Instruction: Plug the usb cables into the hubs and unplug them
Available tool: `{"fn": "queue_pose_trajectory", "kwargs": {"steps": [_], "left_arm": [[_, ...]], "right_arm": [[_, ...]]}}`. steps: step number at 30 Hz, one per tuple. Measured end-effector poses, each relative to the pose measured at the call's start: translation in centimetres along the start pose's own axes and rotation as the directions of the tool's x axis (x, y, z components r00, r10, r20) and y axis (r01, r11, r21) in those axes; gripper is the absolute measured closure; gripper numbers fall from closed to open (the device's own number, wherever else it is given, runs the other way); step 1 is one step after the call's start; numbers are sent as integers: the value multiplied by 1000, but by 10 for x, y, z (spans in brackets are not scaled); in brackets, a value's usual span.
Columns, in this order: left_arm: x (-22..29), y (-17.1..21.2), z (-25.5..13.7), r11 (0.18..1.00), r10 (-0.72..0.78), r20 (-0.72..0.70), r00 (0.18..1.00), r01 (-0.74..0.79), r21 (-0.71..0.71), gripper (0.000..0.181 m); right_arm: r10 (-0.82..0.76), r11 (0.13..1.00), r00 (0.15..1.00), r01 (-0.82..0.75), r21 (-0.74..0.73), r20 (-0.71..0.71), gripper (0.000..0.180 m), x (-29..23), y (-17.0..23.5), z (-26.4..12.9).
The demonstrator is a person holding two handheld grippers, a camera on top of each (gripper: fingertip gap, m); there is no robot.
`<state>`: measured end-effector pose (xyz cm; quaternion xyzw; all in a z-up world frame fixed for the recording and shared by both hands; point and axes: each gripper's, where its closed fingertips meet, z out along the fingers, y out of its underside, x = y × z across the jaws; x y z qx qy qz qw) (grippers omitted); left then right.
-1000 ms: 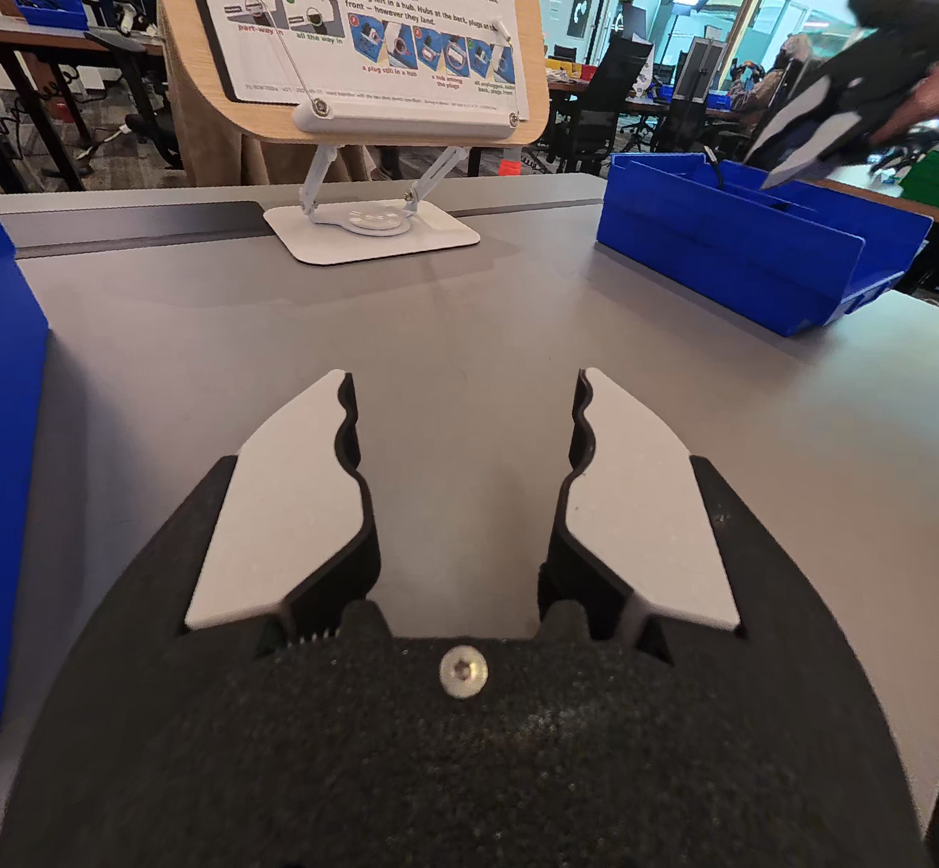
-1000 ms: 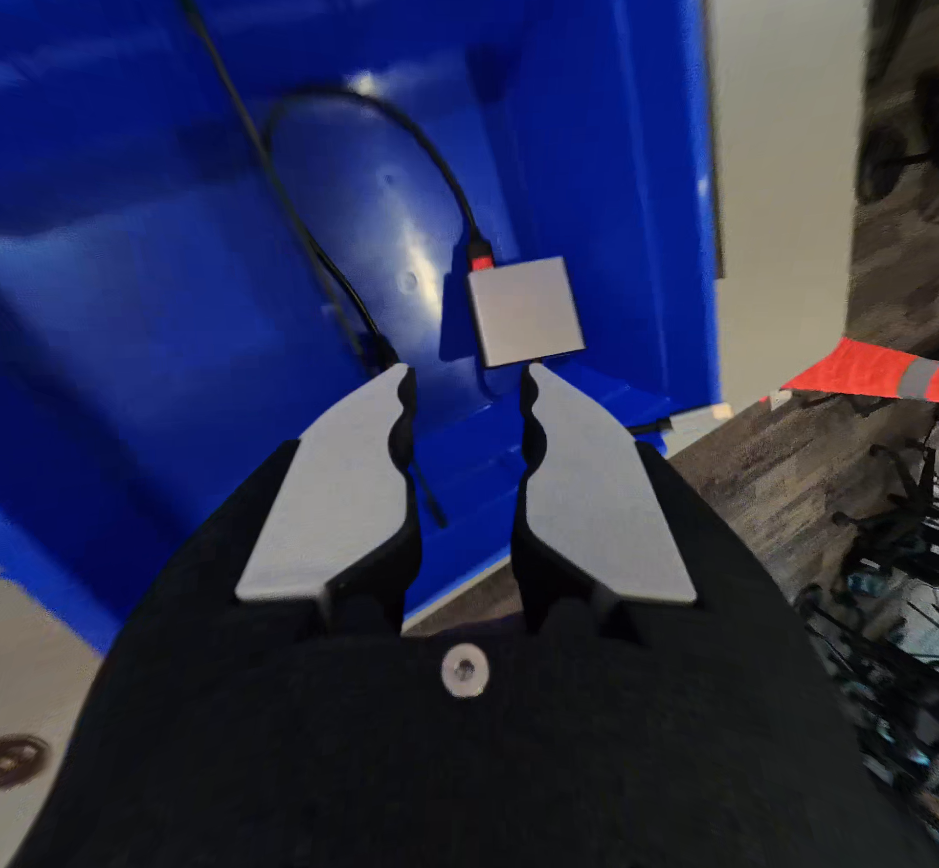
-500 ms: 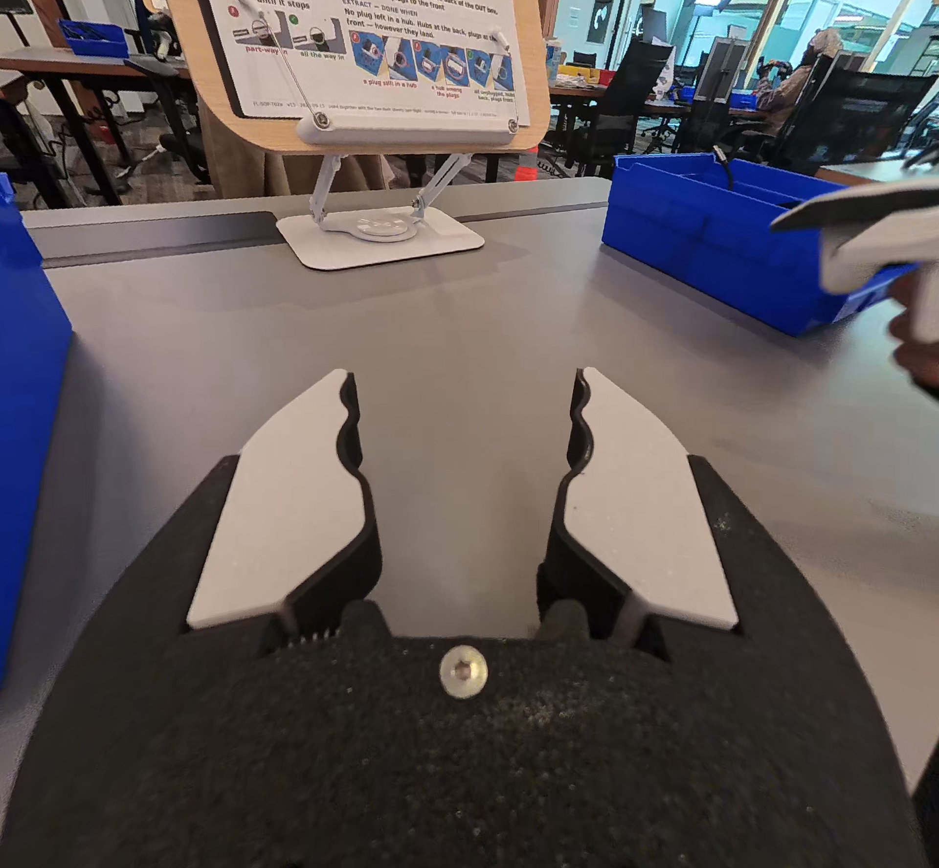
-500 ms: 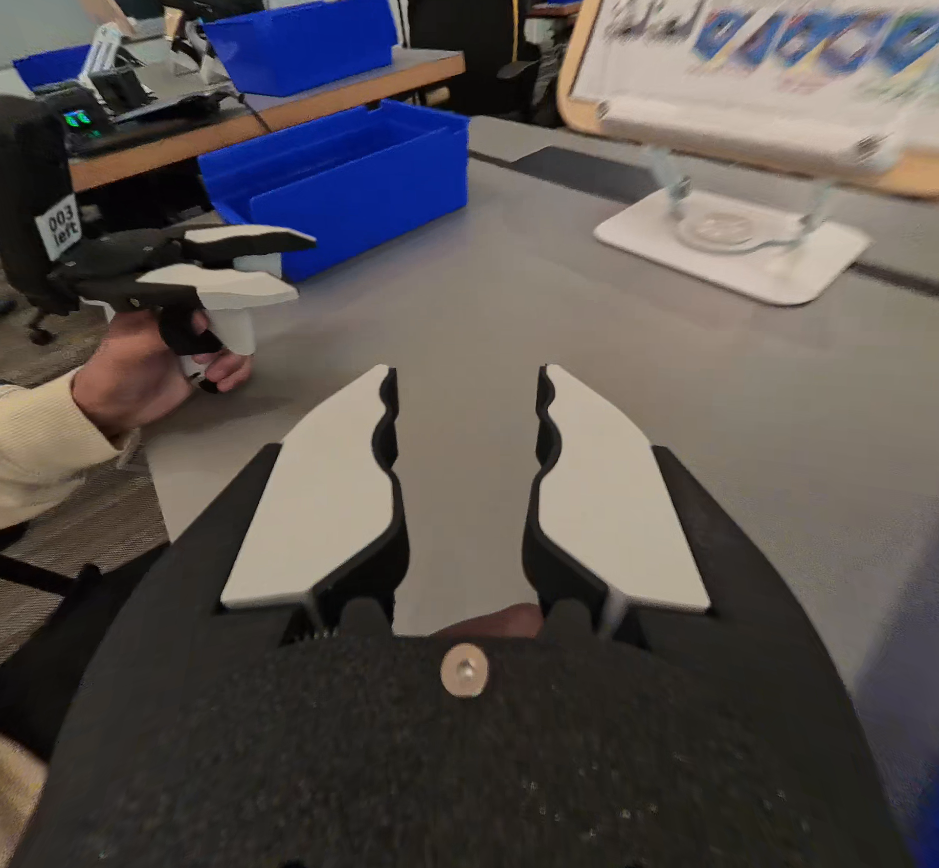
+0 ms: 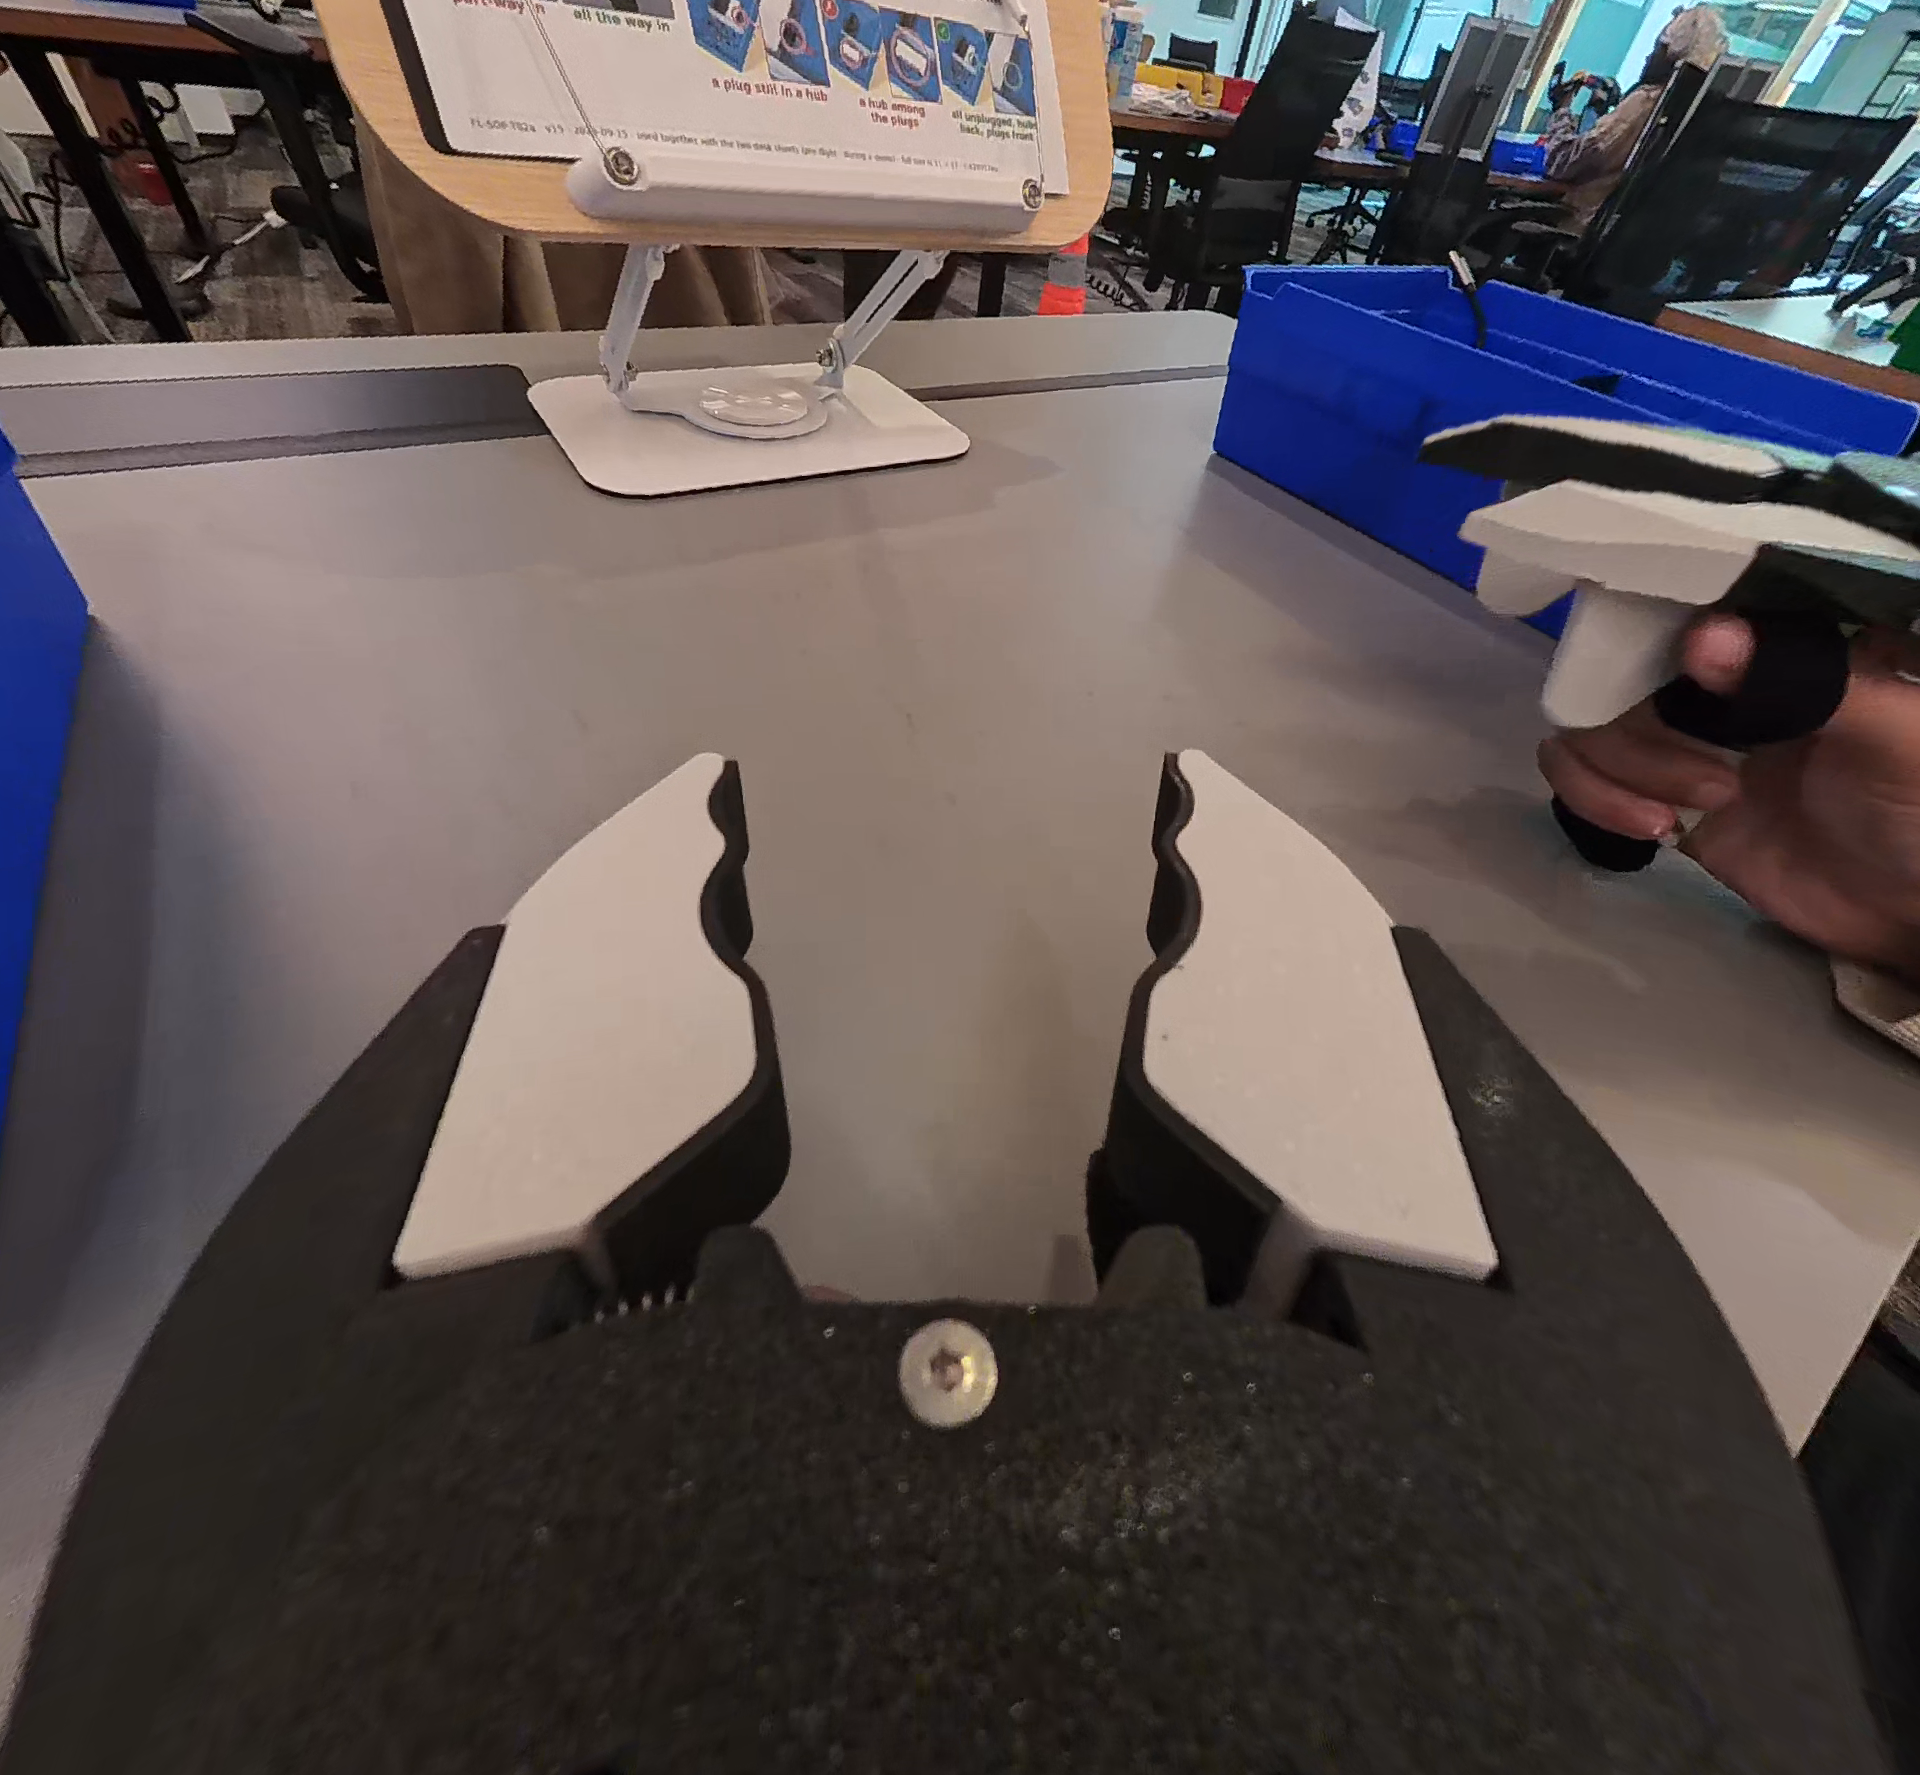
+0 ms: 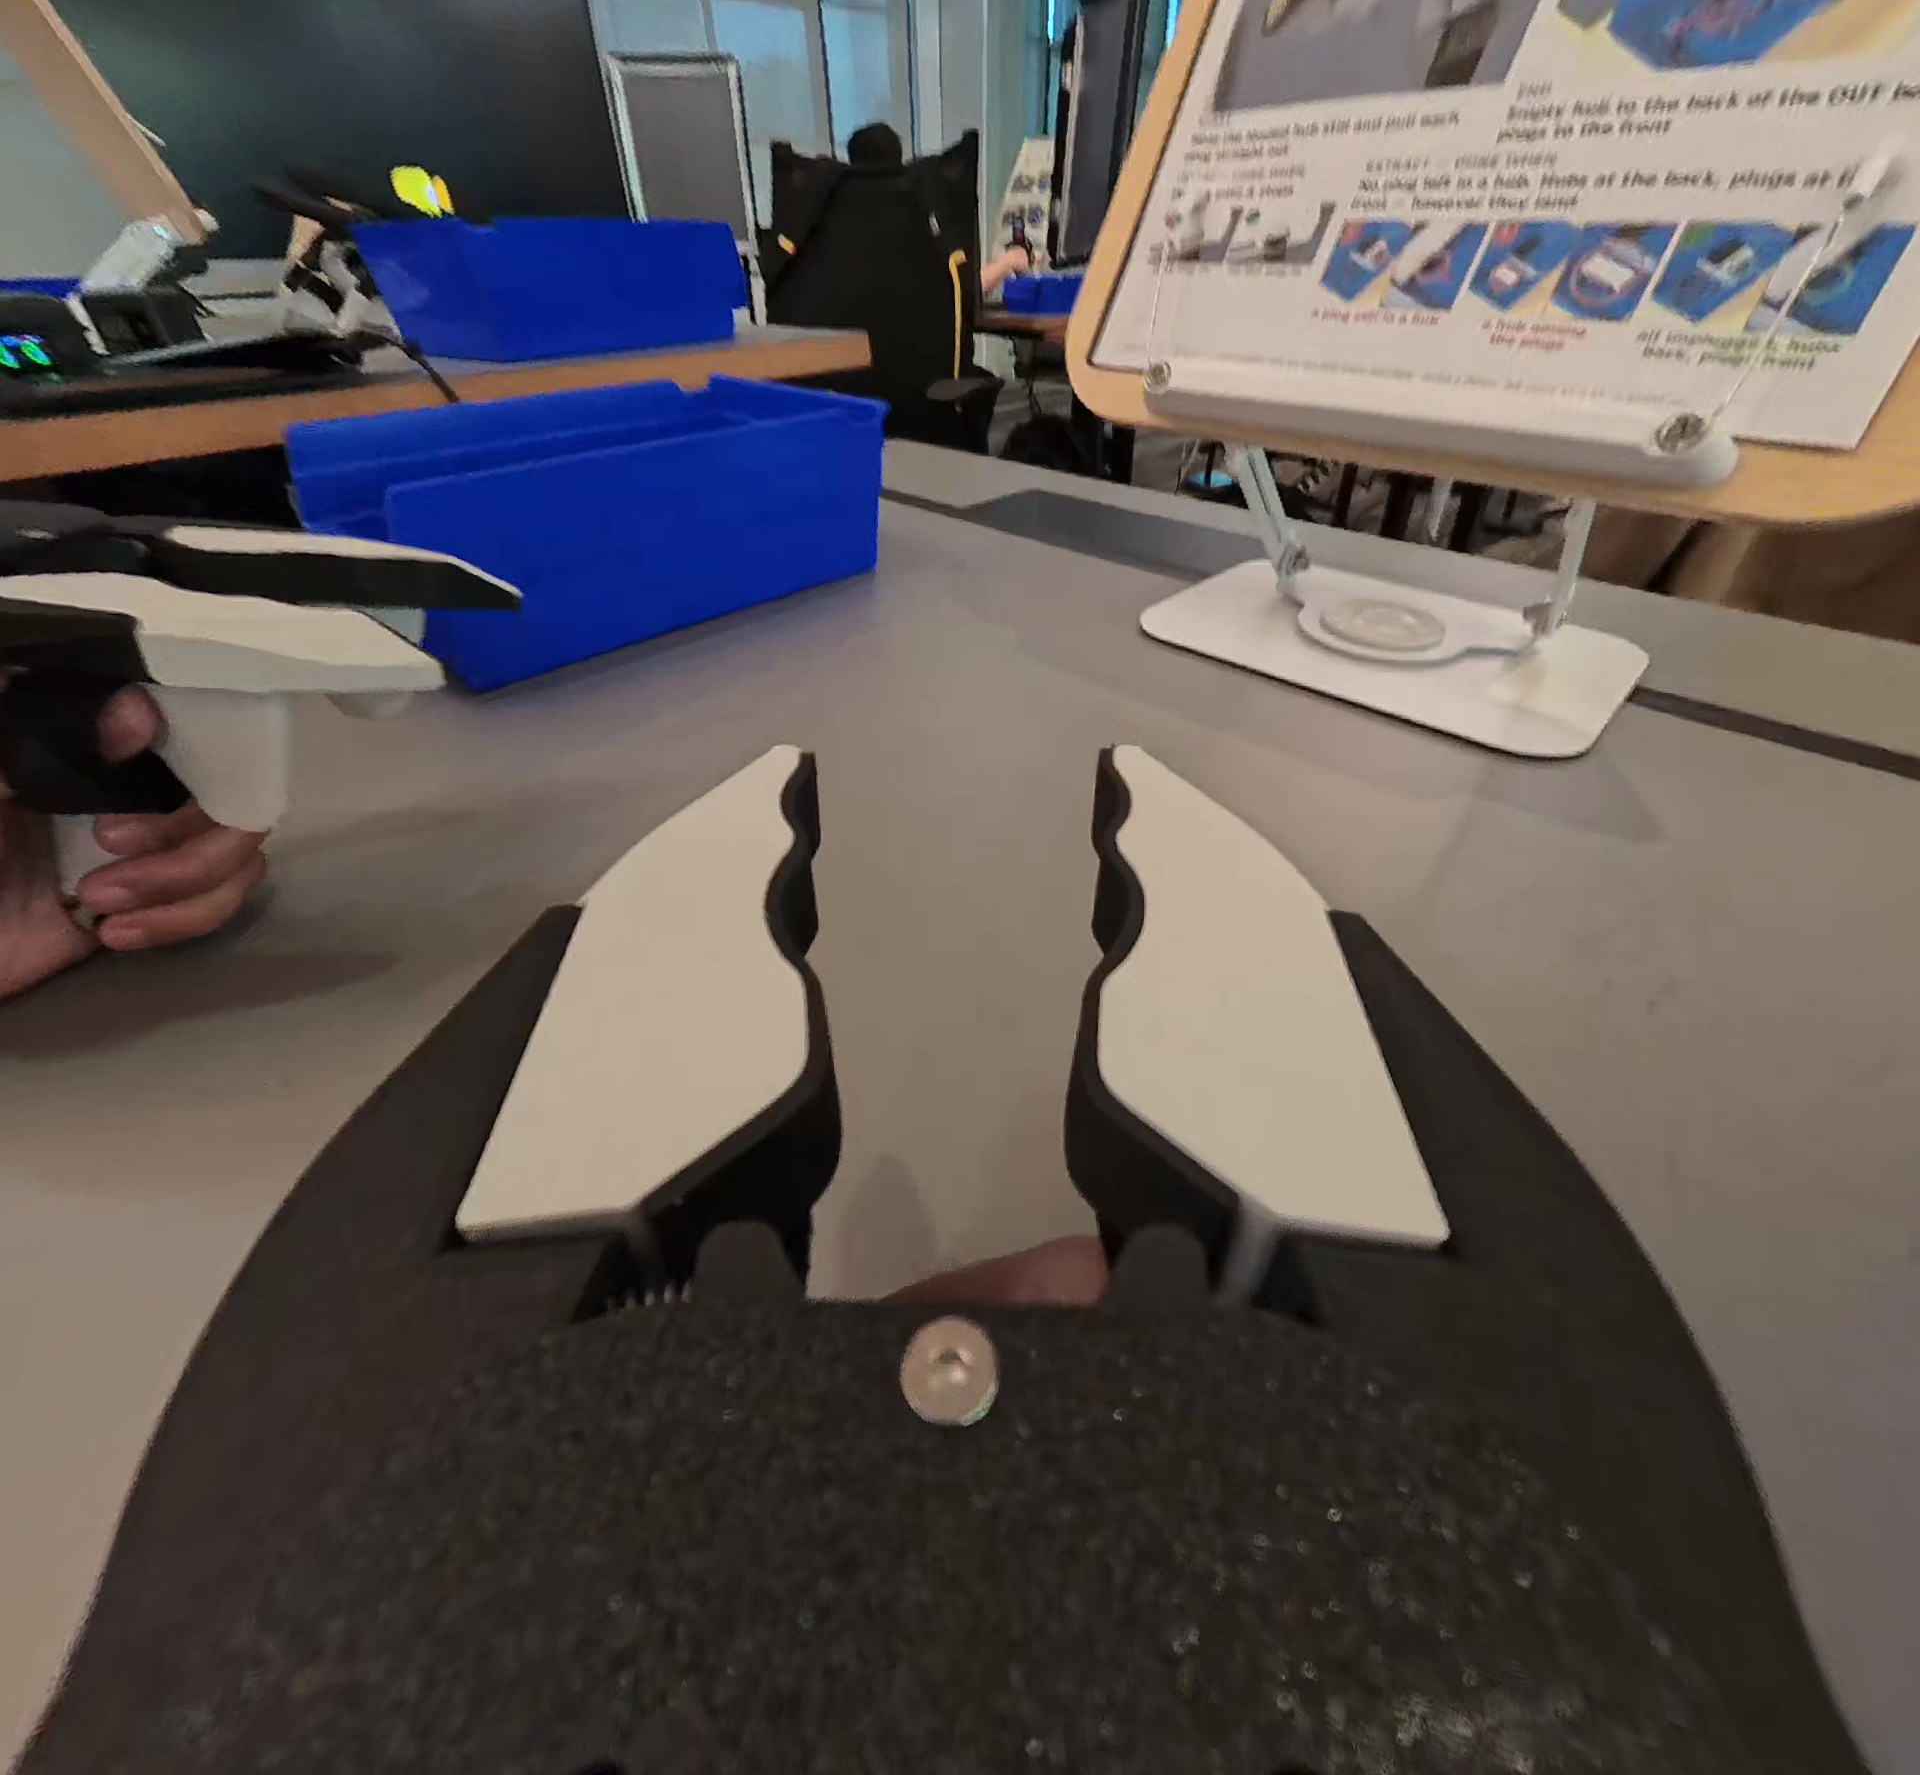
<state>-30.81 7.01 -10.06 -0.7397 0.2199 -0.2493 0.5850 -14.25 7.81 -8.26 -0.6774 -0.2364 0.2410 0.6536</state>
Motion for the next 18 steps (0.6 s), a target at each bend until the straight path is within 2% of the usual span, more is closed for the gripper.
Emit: {"fn": "queue_pose_trajectory", "kwargs": {"steps": [3,5,6,8,12,15,18], "left_arm": [[-11,-4,-8,998,0,71,997,4,-60,106],[-37,-26,-29,995,-13,184,983,30,-92,107],[-60,-37,-45,990,-31,278,960,67,-121,109],[-104,-52,-71,957,-118,366,923,204,-206,102],[-186,-63,-91,832,-299,466,833,466,-300,103],[-227,-39,-84,690,-388,533,752,620,-374,106],[-246,-9,-78,547,-419,601,681,717,-431,108]], "right_arm": [[-35,999,999,35,6,2,130,-5,1,-1],[-29,1000,1000,29,-8,9,130,-7,4,0],[-24,1000,1000,24,-9,9,130,-7,5,-1],[-4,1000,1000,4,0,14,130,-5,3,-2],[39,999,998,-40,12,41,130,-7,1,-2],[41,999,997,-41,8,59,129,-11,2,-2],[31,999,997,-32,4,68,130,-14,3,-3]]}}
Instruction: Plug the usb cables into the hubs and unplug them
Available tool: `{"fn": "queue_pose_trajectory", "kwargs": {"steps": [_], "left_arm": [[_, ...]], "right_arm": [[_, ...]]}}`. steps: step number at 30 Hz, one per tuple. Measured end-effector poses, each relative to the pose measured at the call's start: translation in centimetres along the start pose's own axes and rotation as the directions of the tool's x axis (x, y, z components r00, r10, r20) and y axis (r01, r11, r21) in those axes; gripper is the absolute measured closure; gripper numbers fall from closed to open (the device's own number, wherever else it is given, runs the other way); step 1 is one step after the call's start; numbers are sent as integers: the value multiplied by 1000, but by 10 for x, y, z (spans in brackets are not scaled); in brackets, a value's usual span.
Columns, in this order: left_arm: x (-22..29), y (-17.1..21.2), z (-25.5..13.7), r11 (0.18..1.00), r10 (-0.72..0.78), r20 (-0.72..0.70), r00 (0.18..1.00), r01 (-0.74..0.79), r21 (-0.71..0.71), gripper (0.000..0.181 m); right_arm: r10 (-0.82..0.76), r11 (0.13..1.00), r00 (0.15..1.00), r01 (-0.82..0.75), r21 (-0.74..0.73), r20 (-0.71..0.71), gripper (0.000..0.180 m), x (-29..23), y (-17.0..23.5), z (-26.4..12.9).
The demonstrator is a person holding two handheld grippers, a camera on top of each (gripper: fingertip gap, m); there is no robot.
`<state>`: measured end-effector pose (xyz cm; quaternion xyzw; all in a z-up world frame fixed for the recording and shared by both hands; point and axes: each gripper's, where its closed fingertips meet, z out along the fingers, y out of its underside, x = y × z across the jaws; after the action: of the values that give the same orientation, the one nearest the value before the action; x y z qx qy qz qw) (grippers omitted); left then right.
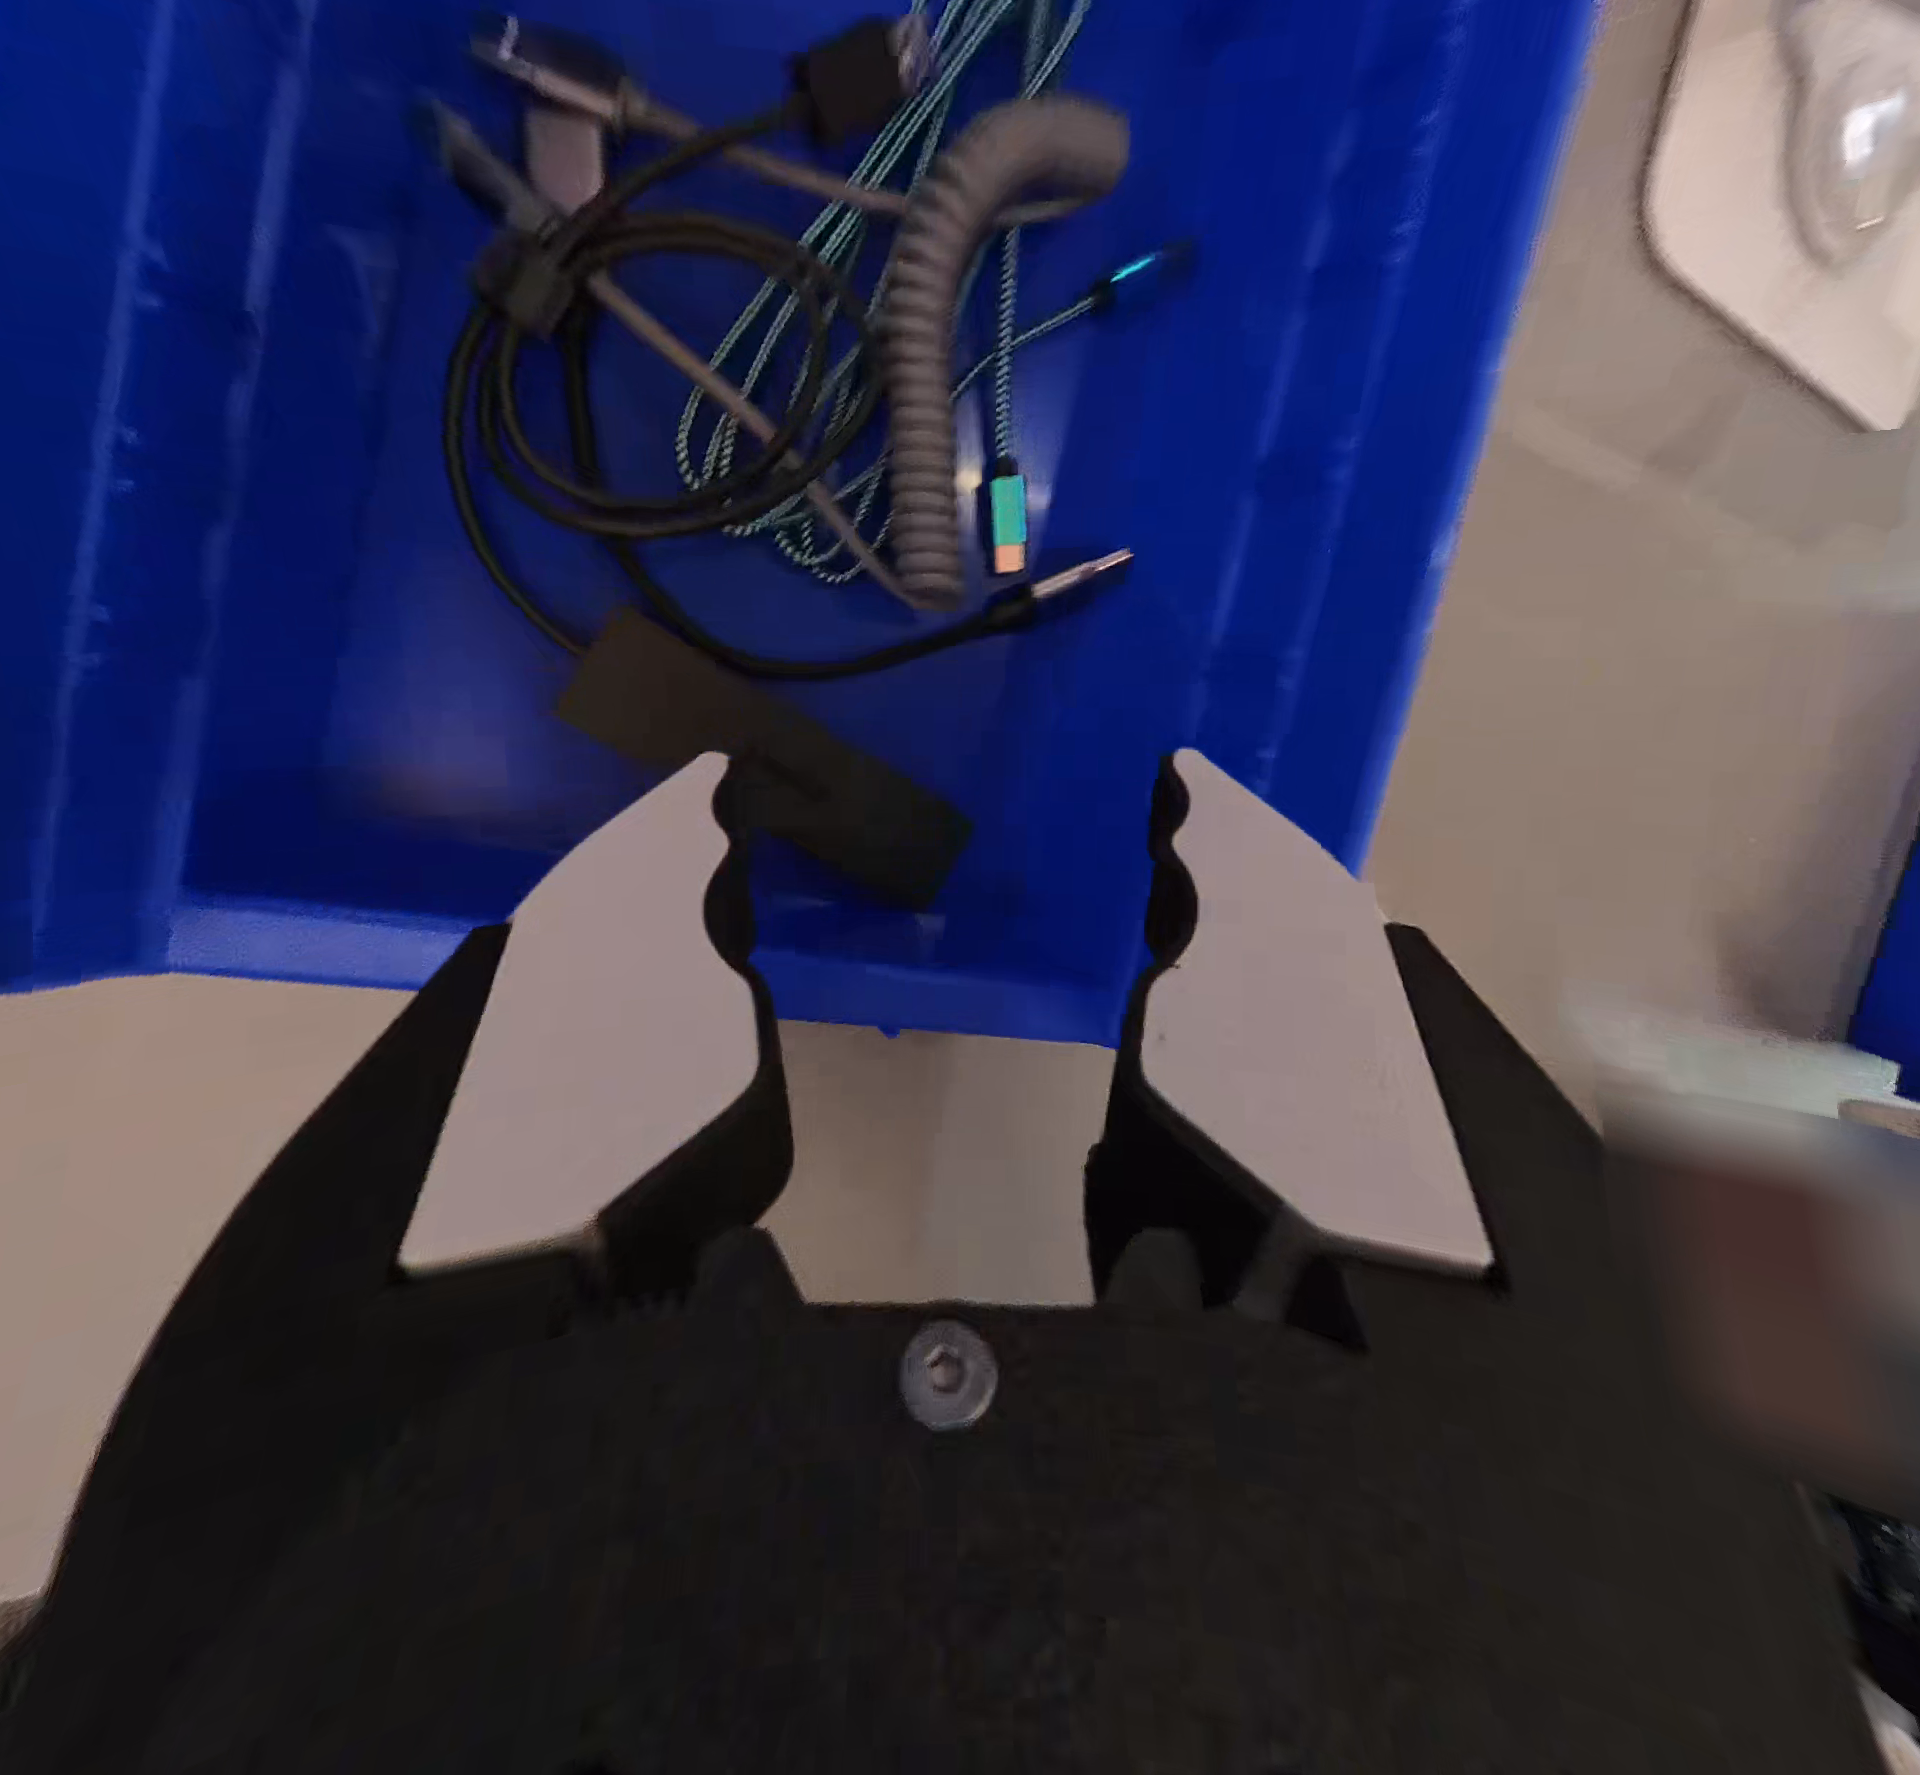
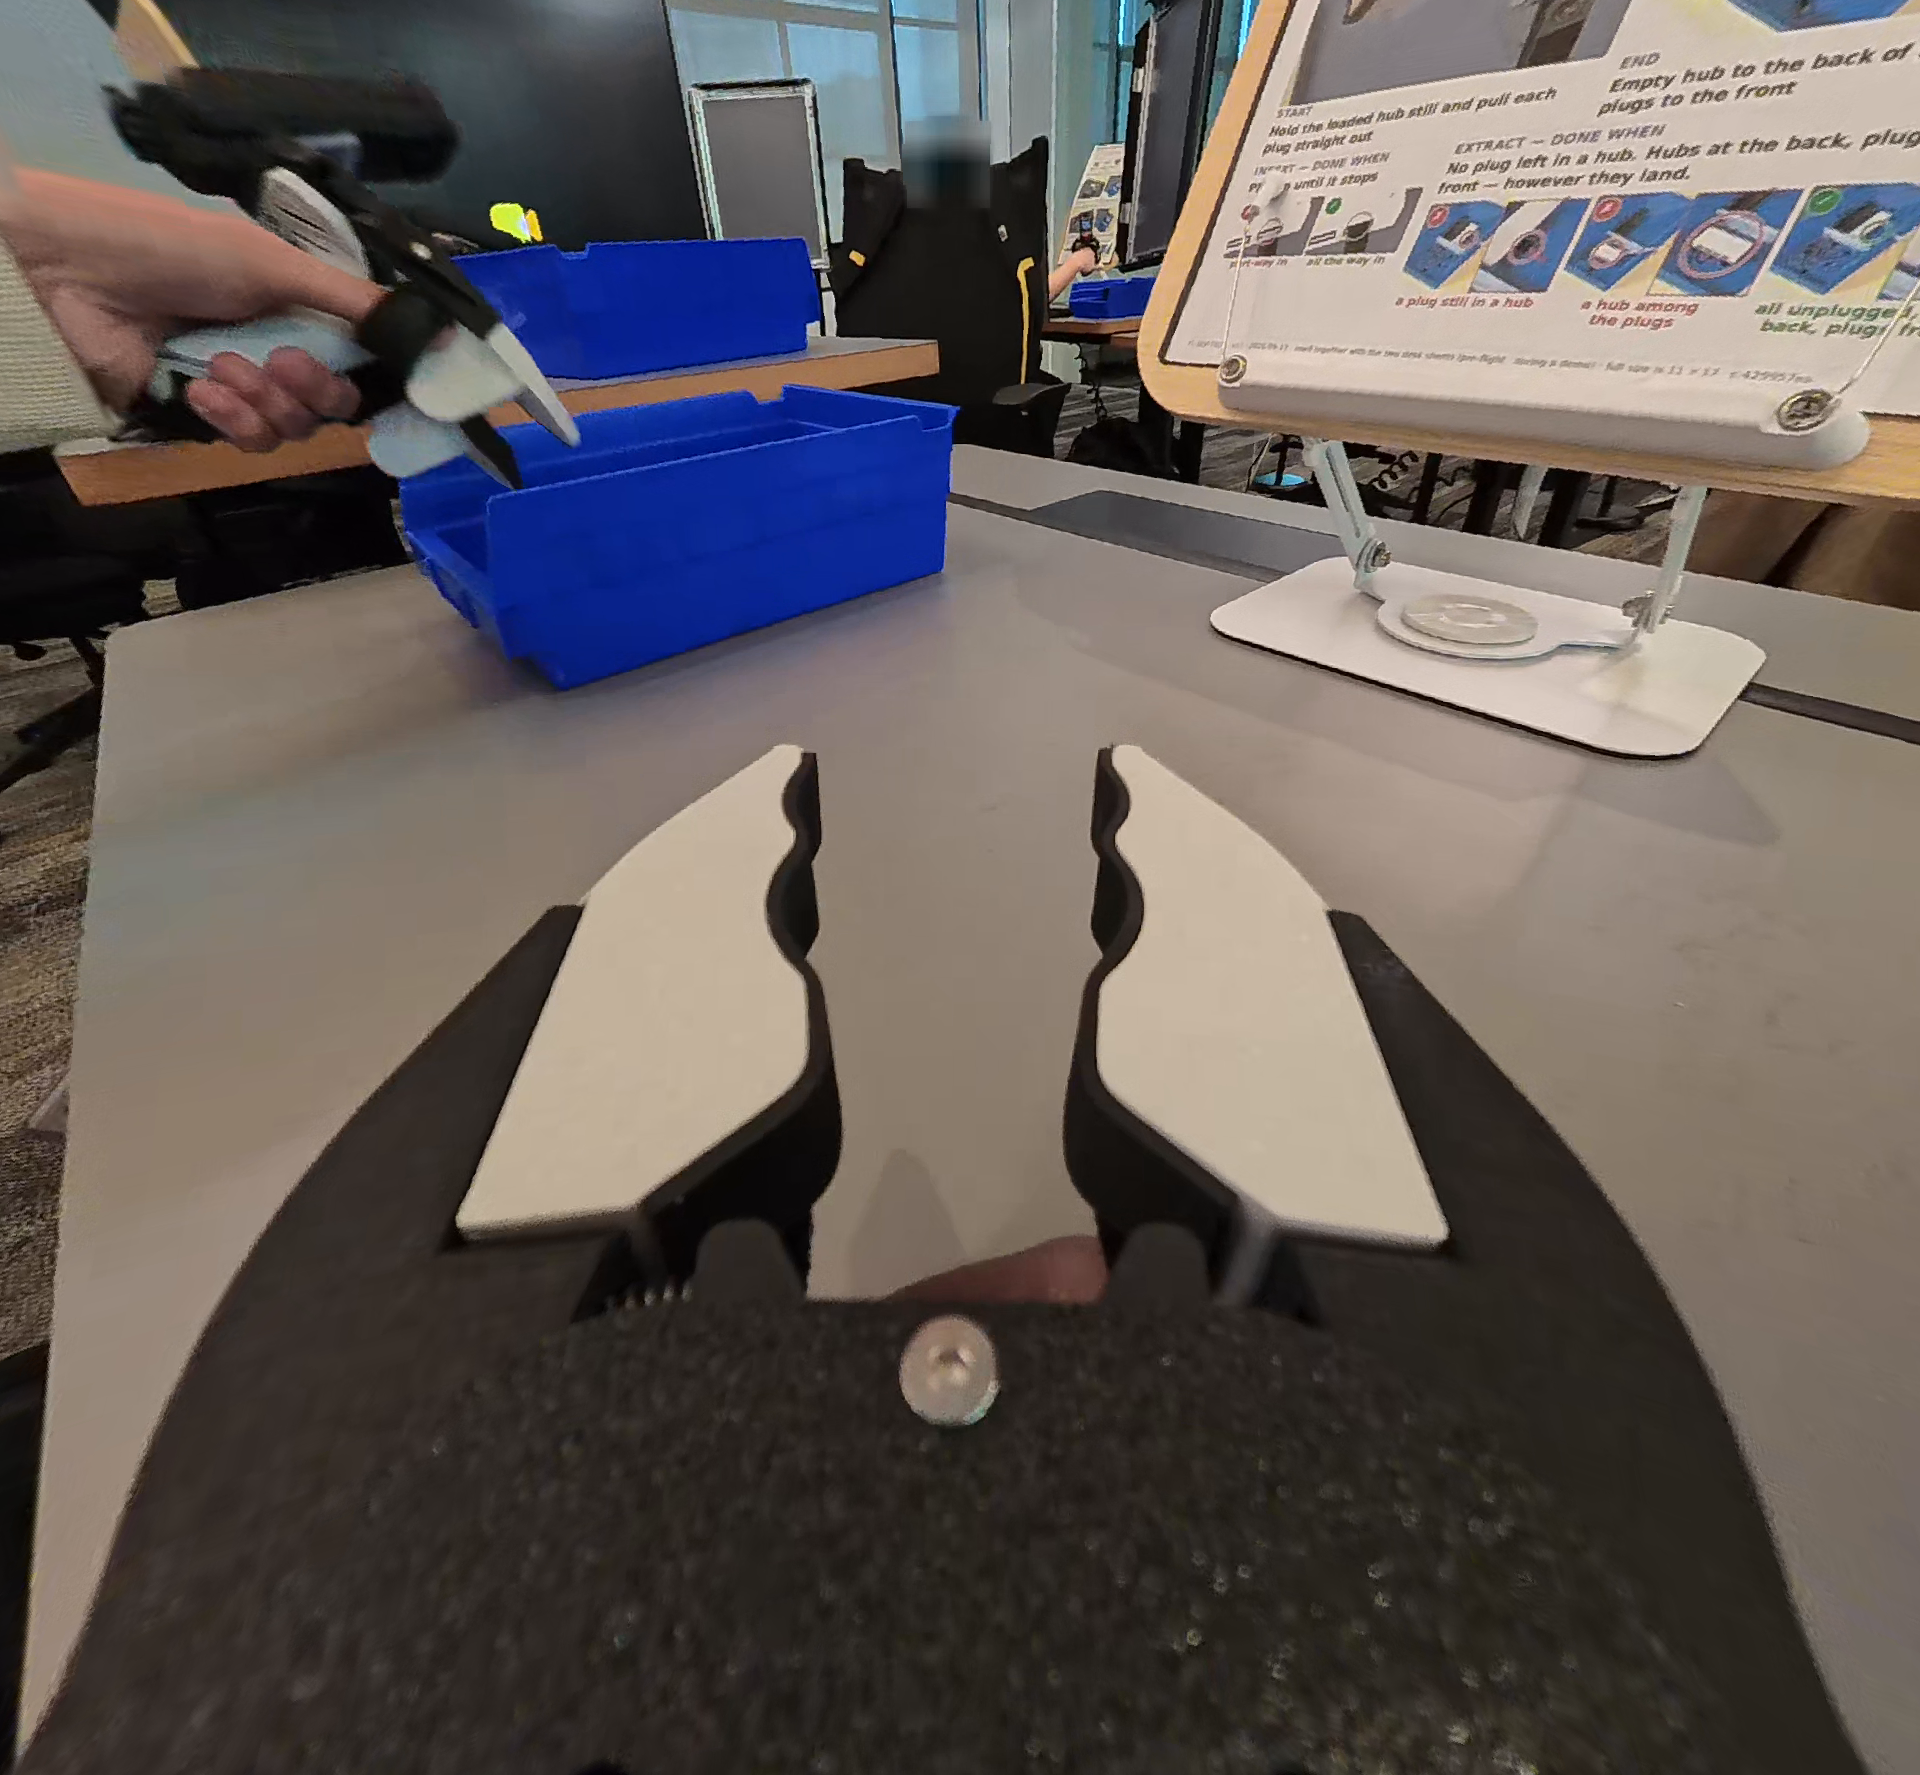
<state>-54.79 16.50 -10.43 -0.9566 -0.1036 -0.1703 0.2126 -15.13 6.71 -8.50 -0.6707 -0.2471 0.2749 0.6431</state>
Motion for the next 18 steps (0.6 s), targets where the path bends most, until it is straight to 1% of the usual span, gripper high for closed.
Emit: {"fn": "queue_pose_trajectory", "kwargs": {"steps": [3,5,11,12,14,15,17,18], "left_arm": [[-15,9,18,990,-67,67,995,75,-123,108],[-24,14,24,976,-103,124,987,125,-179,107],[-47,21,44,927,-195,286,938,271,-259,105],[-51,23,47,921,-198,311,930,285,-265,108],[-57,23,49,919,-188,369,910,296,-262,107],[-58,23,49,918,-181,384,905,296,-265,110],[-56,25,50,916,-159,381,911,280,-287,141],[-53,25,51,917,-163,368,916,278,-286,149]], "right_arm": [[-18,1000,1000,18,-8,7,130,-3,2,0],[-34,999,999,34,-12,12,130,-5,2,0],[-65,998,998,65,-16,24,131,-10,3,1],[-65,998,998,66,-17,25,131,-10,3,1],[-65,998,998,66,-17,25,131,-10,3,1],[-66,998,998,66,-17,26,132,-10,3,1],[-65,998,997,65,-17,29,132,-11,3,1],[-66,998,997,67,-17,28,132,-11,3,1]]}}
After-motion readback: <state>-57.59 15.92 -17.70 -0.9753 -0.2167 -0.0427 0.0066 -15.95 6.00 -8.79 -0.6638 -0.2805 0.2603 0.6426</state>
